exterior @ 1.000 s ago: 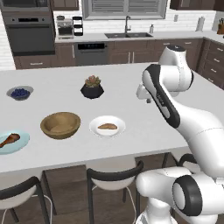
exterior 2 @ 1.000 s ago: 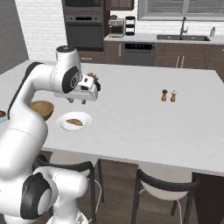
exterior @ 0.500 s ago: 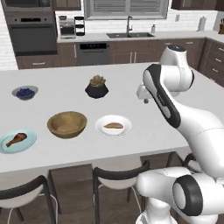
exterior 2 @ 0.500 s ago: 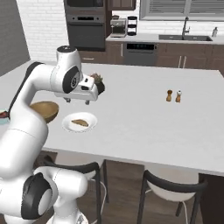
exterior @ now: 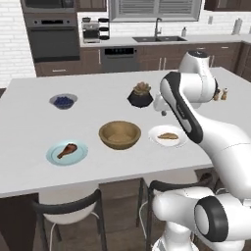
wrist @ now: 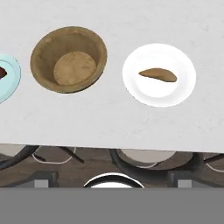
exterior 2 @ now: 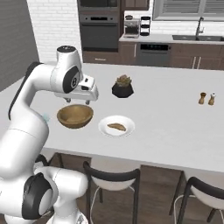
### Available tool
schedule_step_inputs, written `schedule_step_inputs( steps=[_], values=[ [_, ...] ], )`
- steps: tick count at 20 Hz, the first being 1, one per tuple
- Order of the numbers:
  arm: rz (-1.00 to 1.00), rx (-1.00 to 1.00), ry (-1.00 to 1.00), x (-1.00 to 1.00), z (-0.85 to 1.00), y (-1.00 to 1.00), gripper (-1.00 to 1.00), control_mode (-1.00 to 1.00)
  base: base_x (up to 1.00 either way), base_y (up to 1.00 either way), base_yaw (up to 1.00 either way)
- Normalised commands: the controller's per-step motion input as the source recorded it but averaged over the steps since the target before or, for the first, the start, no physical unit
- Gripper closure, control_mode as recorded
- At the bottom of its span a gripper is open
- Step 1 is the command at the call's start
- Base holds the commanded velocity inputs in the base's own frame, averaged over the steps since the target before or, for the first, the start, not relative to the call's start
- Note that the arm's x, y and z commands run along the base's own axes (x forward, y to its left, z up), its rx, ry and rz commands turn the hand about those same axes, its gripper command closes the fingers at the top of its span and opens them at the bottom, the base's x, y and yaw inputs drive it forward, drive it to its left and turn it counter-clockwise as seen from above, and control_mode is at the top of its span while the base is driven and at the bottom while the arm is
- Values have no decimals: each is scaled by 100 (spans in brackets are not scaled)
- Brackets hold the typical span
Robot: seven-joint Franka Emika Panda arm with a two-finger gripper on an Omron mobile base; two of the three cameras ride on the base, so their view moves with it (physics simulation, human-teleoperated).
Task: Pick the chicken drumstick and sweet potato from their plates and place them in the bowl. Then put the bowl in the fridge.
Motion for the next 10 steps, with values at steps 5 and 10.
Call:
schedule_step_inputs(
  steps=[5, 10],
  values=[
    [0, 0, 0, 0, 0, 0, -100, 100, 5, 75, -5],
    [0, 0, 0, 0, 0, 0, -100, 100, 27, 23, -2]
  ],
)
